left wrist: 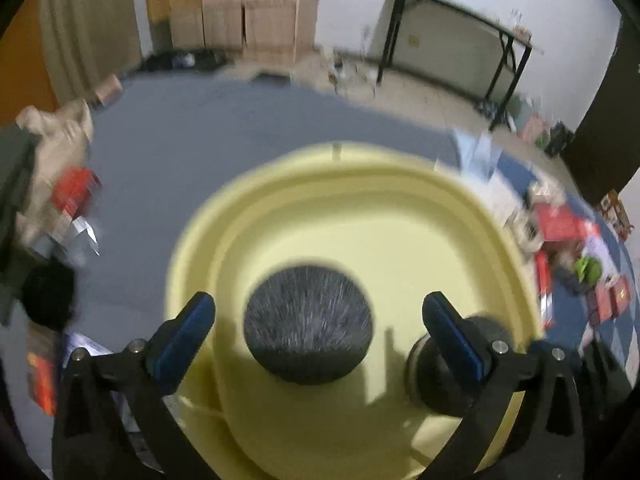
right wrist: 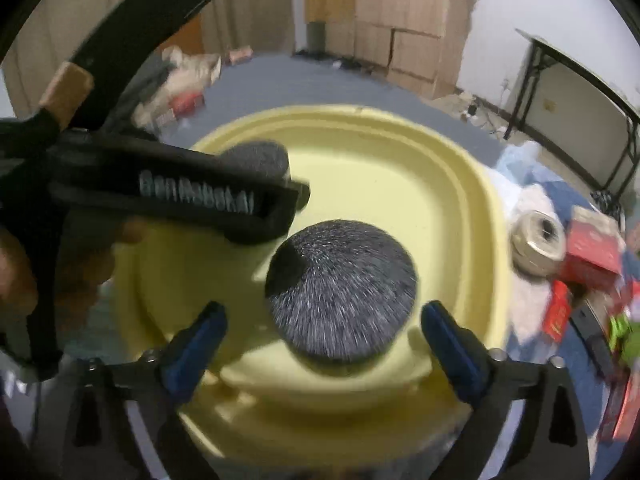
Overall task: Organize rigid objects
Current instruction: 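Carry both black foam discs into the yellow tray and open both grippers, then grasp a red cigarette box with the left gripper while the right grasps another red box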
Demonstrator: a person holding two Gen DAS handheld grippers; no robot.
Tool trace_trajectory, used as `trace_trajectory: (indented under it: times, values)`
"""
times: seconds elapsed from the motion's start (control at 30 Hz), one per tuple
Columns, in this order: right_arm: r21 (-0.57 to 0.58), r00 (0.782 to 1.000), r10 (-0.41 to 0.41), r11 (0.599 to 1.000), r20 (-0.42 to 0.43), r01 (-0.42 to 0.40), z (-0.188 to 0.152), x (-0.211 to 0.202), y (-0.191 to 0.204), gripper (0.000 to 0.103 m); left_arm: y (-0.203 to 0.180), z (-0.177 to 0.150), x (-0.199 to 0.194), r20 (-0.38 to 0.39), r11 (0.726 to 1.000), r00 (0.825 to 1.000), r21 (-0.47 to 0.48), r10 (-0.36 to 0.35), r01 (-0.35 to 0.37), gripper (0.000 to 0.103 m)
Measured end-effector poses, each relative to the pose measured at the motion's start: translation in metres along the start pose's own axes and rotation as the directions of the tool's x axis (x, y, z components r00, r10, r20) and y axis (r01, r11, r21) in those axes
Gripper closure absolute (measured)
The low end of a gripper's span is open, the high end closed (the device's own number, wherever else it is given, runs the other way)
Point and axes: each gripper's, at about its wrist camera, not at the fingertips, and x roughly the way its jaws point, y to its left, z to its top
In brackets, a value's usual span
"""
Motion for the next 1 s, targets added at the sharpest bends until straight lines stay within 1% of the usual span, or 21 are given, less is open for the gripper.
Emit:
trace_trajectory:
  times: [0.07,0.1,0.13,0.17,0.23,0.27,0.3,0.33,0.37,0.4,0.43,0.47,0.5,0.57,0.63,0.67,0.7,0.77,0.87,0.93,1.0]
  values:
    - [0.052,0.999,0.006,0.999,0.051,-0.008,-0.007,-0.023,-0.007,0.0,-0.009,0.006,-0.018,0.036,1.0,0.999,0.012,0.006,-0.007,0.0]
    - [0.071,0.997,0.002,0.997,0.073,-0.007,-0.01,-0.035,-0.011,0.0,-0.019,0.008,-0.031,0.054,1.0,0.998,0.017,-0.008,0.007,0.0]
    - [0.091,0.995,-0.009,0.996,0.095,0.001,-0.015,-0.049,-0.018,0.0,-0.025,0.009,-0.036,0.062,1.0,0.998,0.02,-0.021,0.02,0.0]
    - [0.11,0.993,-0.021,0.994,0.113,0.008,-0.019,-0.063,-0.026,0.0,-0.04,0.008,-0.047,0.068,0.999,0.997,0.024,-0.037,0.035,0.0]
    - [0.142,0.99,-0.057,0.989,0.13,0.038,-0.027,-0.092,-0.047,0.0,-0.06,0.008,-0.059,0.063,0.998,0.997,0.013,-0.055,0.054,0.0]
    - [0.162,0.987,-0.083,0.985,0.136,0.06,-0.032,-0.111,-0.062,0.0,-0.075,0.005,-0.065,0.052,0.996,0.995,0.01,-0.083,0.083,0.0]
    - [0.174,0.985,-0.098,0.982,0.138,0.074,-0.034,-0.121,-0.071,0.0,-0.095,0.0,-0.071,0.038,0.993,0.992,0.009,-0.118,0.118,0.0]
    - [0.193,0.981,-0.128,0.976,0.144,0.099,-0.038,-0.138,-0.085,0.0,-0.107,-0.004,-0.075,0.032,0.991,0.991,0.007,-0.131,0.131,0.0]
    - [0.207,0.976,-0.157,0.97,0.15,0.125,-0.043,-0.156,-0.098,0.0,-0.127,-0.013,-0.082,0.029,0.987,0.987,0.002,-0.159,0.159,0.0]
    - [0.219,0.967,-0.203,0.962,0.157,0.166,-0.047,-0.175,-0.114,0.0,-0.138,-0.018,-0.084,0.026,0.984,0.984,-0.001,-0.177,0.177,0.0]
    - [0.227,0.961,-0.23,0.955,0.156,0.192,-0.052,-0.189,-0.122,0.0,-0.155,-0.026,-0.085,0.009,0.98,0.98,0.014,-0.2,0.2,0.0]
    - [0.244,0.954,-0.261,0.944,0.15,0.22,-0.058,-0.202,-0.133,0.0,-0.174,-0.036,-0.085,-0.018,0.975,0.976,0.053,-0.217,0.218,0.0]
    - [0.273,0.947,-0.285,0.932,0.148,0.237,-0.067,-0.217,-0.146,0.0,-0.184,-0.04,-0.085,-0.031,0.972,0.975,0.072,-0.221,0.222,0.0]
    - [0.318,0.935,-0.326,0.909,0.142,0.269,-0.088,-0.24,-0.167,0.0,-0.219,-0.056,-0.078,-0.079,0.965,0.973,0.138,-0.215,0.225,0.0]
    - [0.359,0.923,-0.368,0.881,0.114,0.307,-0.105,-0.248,-0.186,0.0,-0.242,-0.064,-0.072,-0.106,0.958,0.972,0.174,-0.21,0.226,0.0]
    - [0.374,0.919,-0.38,0.871,0.102,0.318,-0.114,-0.254,-0.196,0.0,-0.255,-0.067,-0.068,-0.116,0.955,0.969,0.178,-0.219,0.238,0.0]
    - [0.392,0.917,-0.391,0.859,0.084,0.33,-0.121,-0.25,-0.206,0.0,-0.266,-0.068,-0.061,-0.127,0.954,0.965,0.169,-0.229,0.248,0.0]
    - [0.435,0.925,-0.38,0.838,0.029,0.33,-0.134,-0.242,-0.228,0.0,-0.282,-0.07,-0.046,-0.15,0.955,0.961,0.153,-0.233,0.256,0.0]
    - [0.435,0.93,-0.363,0.83,-0.057,0.35,-0.137,-0.217,-0.249,0.0,-0.303,-0.076,-0.018,-0.184,0.961,0.954,0.106,-0.235,0.257,0.0]
    - [0.466,0.932,-0.352,0.812,-0.09,0.352,-0.139,-0.206,-0.269,0.0,-0.311,-0.077,-0.001,-0.185,0.967,0.956,0.071,-0.227,0.243,0.0]
    - [0.503,0.932,-0.342,0.789,-0.12,0.354,-0.143,-0.191,-0.285,0.0,-0.318,-0.074,0.015,-0.189,0.967,0.953,0.05,-0.235,0.249,0.0]
